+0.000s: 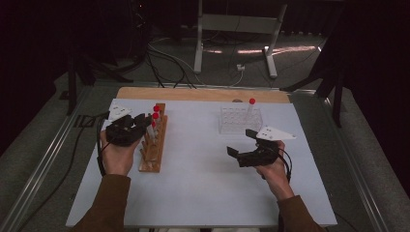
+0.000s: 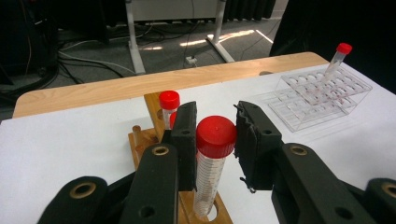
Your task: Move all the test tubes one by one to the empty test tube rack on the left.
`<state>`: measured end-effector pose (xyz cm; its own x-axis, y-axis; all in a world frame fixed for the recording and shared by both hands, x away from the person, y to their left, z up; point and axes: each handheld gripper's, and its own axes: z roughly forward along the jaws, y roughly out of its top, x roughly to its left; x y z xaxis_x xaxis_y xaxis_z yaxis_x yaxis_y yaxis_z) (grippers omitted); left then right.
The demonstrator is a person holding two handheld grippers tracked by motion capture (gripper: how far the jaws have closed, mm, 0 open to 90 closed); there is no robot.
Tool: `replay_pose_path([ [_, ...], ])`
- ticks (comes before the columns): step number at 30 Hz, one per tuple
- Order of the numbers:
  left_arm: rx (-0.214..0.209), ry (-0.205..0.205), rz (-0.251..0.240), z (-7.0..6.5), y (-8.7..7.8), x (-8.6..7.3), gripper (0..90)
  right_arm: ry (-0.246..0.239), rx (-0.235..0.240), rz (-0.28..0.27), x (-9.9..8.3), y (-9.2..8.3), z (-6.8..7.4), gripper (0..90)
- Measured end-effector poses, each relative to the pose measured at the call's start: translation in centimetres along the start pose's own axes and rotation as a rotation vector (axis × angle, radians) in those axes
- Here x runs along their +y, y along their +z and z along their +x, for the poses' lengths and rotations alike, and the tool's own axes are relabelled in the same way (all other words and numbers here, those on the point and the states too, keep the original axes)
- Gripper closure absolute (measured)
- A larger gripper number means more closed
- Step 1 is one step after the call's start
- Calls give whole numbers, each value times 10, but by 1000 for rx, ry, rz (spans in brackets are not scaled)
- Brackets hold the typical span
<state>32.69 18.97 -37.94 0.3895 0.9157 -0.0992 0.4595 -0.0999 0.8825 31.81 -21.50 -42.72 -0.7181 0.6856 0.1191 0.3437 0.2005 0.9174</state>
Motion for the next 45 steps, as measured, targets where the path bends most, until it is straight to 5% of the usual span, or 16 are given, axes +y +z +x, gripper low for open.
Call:
replay_pose_path([
  [45, 2, -43, 40, 4, 27, -44, 710, -5, 1, -6, 1, -2, 1, 0],
])
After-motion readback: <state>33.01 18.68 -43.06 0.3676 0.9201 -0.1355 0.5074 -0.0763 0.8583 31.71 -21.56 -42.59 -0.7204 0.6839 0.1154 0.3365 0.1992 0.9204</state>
